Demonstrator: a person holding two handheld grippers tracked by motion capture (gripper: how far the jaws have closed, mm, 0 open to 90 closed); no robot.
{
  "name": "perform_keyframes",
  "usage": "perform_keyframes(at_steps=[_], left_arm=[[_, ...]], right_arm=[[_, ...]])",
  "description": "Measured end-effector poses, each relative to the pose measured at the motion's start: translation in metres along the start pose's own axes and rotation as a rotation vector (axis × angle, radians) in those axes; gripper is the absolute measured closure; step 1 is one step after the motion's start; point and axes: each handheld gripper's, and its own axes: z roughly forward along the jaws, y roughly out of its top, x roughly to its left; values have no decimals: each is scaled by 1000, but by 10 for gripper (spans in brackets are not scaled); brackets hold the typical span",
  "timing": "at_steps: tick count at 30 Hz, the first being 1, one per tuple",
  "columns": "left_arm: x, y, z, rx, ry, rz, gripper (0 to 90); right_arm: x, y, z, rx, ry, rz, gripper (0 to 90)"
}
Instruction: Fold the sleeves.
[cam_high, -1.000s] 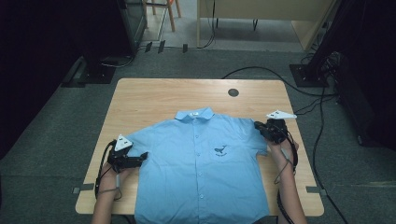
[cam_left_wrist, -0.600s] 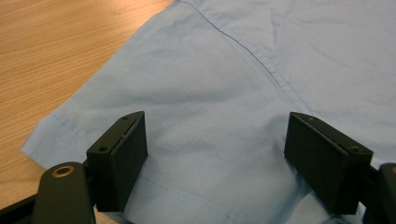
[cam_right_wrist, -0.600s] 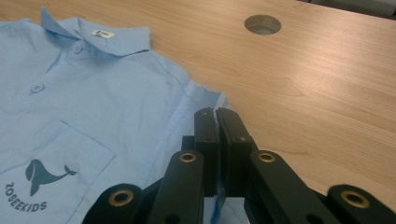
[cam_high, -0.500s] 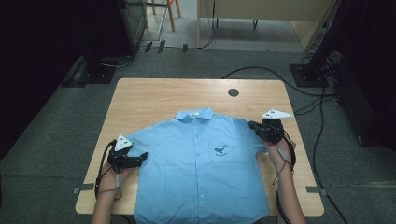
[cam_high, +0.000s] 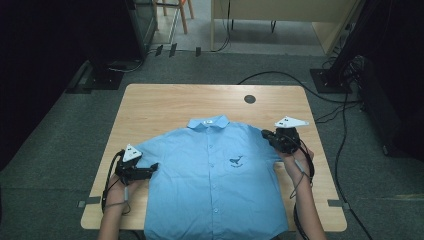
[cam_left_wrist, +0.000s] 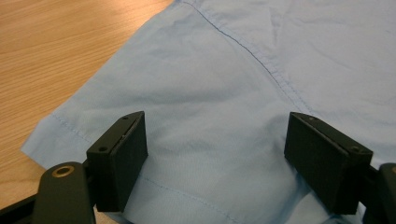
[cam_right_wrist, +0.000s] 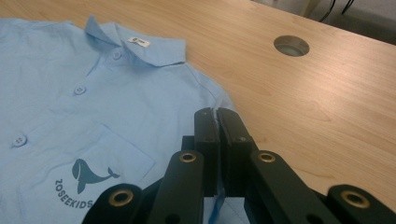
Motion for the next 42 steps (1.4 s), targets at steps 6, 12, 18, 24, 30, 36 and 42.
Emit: perform_keyframes(at_steps=[6, 12, 18, 24, 30, 36, 42], left_arm=[[0, 0, 0, 0, -1, 1, 212], [0, 0, 0, 0, 0, 1, 212], [0, 0, 0, 0, -1, 1, 212], [0, 0, 0, 0, 0, 1, 212], [0, 0, 0, 0, 0, 2, 212], [0, 0, 0, 0, 0, 0, 213], [0, 0, 0, 0, 0, 0, 213]], right_arm=[[12, 5, 5, 19, 18, -36, 871], [22, 8, 11, 34, 38, -59, 870], [27, 8, 15, 43, 56, -68, 870], [32, 11, 20, 57, 85, -75, 870], [38, 15, 27, 81, 116, -81, 870], [42, 19, 35, 110, 138, -95, 870], [44, 23, 46, 142, 165, -92, 870]])
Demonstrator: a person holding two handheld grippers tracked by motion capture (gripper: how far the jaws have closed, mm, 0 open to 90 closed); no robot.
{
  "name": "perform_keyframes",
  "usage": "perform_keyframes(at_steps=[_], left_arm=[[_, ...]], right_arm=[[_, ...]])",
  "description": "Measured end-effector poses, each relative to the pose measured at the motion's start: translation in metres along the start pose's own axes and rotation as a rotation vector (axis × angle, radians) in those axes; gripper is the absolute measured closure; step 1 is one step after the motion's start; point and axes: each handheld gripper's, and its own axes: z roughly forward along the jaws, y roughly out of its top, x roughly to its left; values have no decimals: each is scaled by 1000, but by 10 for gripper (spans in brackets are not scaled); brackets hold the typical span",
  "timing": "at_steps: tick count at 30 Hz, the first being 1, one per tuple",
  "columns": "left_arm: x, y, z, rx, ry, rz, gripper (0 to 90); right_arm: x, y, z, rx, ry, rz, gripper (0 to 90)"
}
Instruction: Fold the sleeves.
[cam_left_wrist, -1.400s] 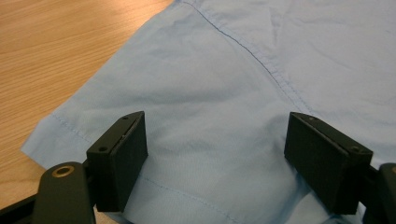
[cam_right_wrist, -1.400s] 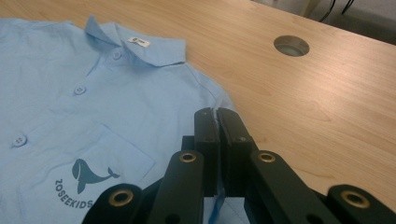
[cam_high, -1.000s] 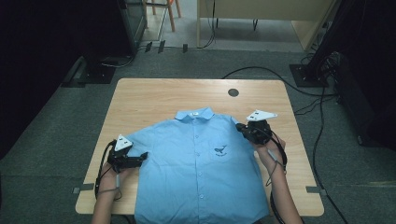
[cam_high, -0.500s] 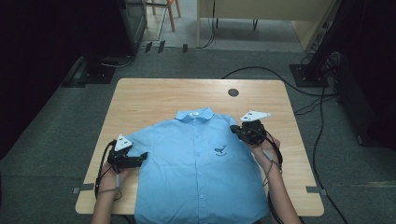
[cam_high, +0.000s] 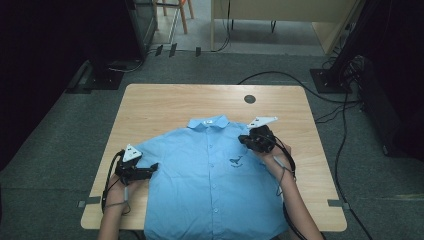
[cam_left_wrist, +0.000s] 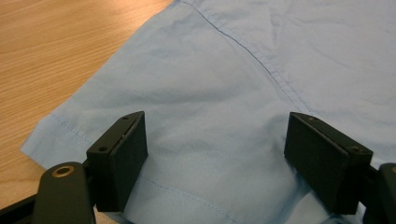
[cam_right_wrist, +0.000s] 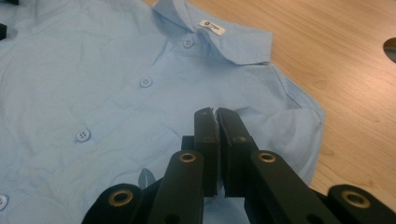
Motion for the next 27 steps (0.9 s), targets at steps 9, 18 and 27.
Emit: perform_keyframes(at_steps=[9, 18, 27], left_arm=[[0, 0, 0, 0, -1, 0, 213], [0, 0, 0, 0, -1, 0, 213], [0, 0, 0, 0, -1, 1, 212]], right_arm=[[4, 6, 23, 47, 15, -7, 867], [0, -2, 36, 59, 34, 20, 867], [-2, -9, 40, 32, 40, 45, 827]])
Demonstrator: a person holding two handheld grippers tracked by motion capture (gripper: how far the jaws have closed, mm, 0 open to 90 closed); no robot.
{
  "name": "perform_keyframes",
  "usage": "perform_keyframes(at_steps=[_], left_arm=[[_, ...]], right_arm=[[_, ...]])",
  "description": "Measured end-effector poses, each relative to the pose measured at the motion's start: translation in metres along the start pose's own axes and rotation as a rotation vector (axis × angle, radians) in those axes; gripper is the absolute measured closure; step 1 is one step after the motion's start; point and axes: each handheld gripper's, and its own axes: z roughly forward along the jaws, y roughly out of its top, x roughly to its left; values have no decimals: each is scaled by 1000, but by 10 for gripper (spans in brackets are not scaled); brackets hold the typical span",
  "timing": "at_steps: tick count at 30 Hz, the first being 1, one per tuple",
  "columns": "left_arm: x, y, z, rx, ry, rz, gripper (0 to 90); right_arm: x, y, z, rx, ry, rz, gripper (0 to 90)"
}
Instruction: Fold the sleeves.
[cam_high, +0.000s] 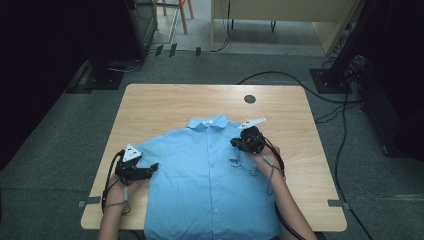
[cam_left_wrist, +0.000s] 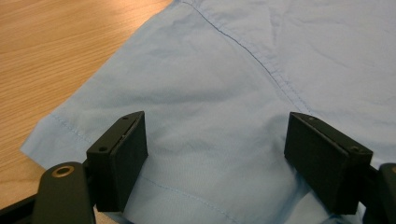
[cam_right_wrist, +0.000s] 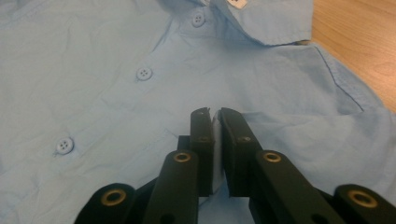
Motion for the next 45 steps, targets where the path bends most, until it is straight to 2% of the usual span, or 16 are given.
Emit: perform_keyframes(at_steps=[8, 10, 12, 13, 15, 16, 18, 19, 20, 21, 23, 35, 37, 38, 40, 45], left_arm=[[0, 0, 0, 0, 0, 0, 212], [0, 0, 0, 0, 0, -1, 213], [0, 0, 0, 0, 0, -1, 213], [0, 0, 0, 0, 0, 0, 213], [0, 0, 0, 0, 0, 0, 212], [0, 0, 0, 0, 0, 0, 212], [0, 0, 0, 0, 0, -1, 212], [0, 0, 0, 0, 0, 0, 212], [0, 0, 0, 0, 0, 0, 212], [0, 0, 0, 0, 0, -1, 212], [0, 0, 0, 0, 0, -1, 213], [0, 0, 0, 0, 0, -1, 212], [0, 0, 0, 0, 0, -1, 212], [0, 0, 0, 0, 0, -1, 212], [0, 0, 0, 0, 0, -1, 212], [0, 0, 0, 0, 1, -1, 213]], right_arm=[[1, -1, -2, -21, 5, -10, 803], [1, -1, -3, -25, 5, -11, 754], [0, -1, -5, -39, 5, -15, 754], [0, -1, -5, -39, 5, -15, 696], [0, -2, -9, -62, 4, -17, 696], [0, -2, -9, -62, 4, -17, 618], [0, -2, -9, -62, 4, -17, 618], [0, -2, -12, -82, 13, -8, 571], [0, -2, -12, -82, 13, -8, 571], [1, -3, -15, -89, 12, -22, 541], [2, -5, -18, -94, 11, -37, 541], [-2, -15, -22, -125, 24, -28, 375], [-3, -16, -22, -125, 18, -39, 357], [-4, -18, -22, -127, -3, -61, 314], [-5, -21, -23, -134, -22, -70, 314], [-7, -24, -24, -156, -34, -70, 239]])
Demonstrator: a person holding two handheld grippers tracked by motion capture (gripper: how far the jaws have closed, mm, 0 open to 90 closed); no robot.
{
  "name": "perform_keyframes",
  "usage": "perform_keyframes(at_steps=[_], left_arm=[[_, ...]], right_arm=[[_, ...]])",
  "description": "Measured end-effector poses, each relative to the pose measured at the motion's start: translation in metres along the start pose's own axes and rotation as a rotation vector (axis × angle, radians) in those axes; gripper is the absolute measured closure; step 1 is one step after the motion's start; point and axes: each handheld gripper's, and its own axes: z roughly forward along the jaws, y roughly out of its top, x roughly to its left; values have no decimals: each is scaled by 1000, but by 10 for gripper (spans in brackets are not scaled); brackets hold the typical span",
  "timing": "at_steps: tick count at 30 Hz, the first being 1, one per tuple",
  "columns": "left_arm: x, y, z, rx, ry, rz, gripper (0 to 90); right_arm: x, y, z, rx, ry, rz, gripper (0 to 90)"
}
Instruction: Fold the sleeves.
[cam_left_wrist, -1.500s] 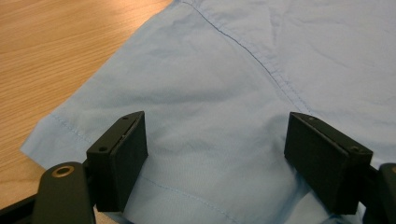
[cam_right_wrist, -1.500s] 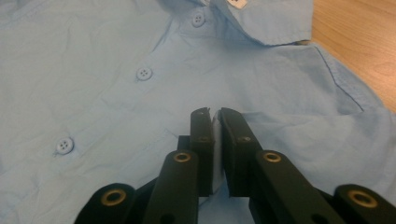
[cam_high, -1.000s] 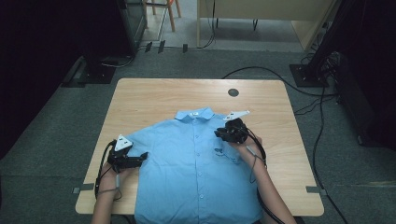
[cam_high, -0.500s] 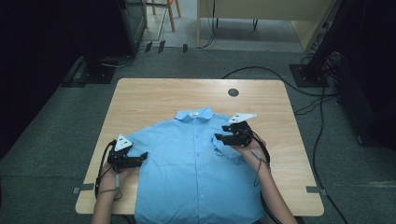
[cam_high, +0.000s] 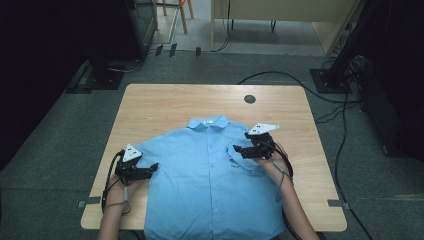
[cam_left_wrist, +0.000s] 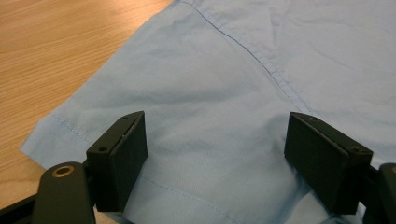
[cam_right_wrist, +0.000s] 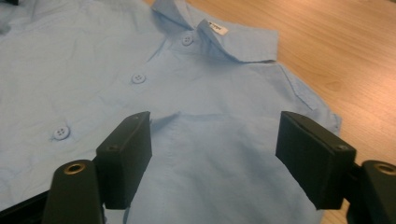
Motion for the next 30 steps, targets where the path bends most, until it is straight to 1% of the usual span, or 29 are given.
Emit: perform_keyframes(at_steps=[1, 2, 3, 5, 6, 8, 9, 13, 14, 17, 18, 23, 26, 30], left_arm=[[0, 0, 0, 0, 0, 0, 212], [0, 0, 0, 0, 0, 0, 212], [0, 0, 0, 0, 0, 0, 212], [0, 0, 0, 0, 0, 0, 212], [0, 0, 0, 0, 0, 0, 212], [0, 0, 0, 0, 0, 0, 212], [0, 0, 0, 0, 0, 0, 212], [0, 0, 0, 0, 0, 0, 212], [0, 0, 0, 0, 0, 0, 212], [0, 0, 0, 0, 0, 0, 212], [0, 0, 0, 0, 0, 0, 212], [0, 0, 0, 0, 0, 0, 212], [0, 0, 0, 0, 0, 0, 212], [0, 0, 0, 0, 0, 0, 212]], right_arm=[[0, 0, 0, 0, 0, 0, 239], [-2, -3, -3, -19, 13, 3, 239], [-2, -3, -3, -19, 13, 3, 204], [-2, -3, -3, -19, 13, 3, 204], [-5, -6, -6, -31, 26, 29, 204], [-6, -6, -7, -32, 30, 33, 188], [-7, -7, -9, -32, 27, 42, 181], [-10, -9, -11, -41, 30, 54, 180], [-11, -10, -14, -42, 30, 60, 180], [-11, -10, -14, -41, 31, 61, 178], [-12, -12, -17, -37, 20, 48, 178], [-13, -13, -18, -38, 20, 41, 178], [-14, -14, -20, -33, 20, 40, 176], [-17, -17, -22, -28, 31, 53, 174]])
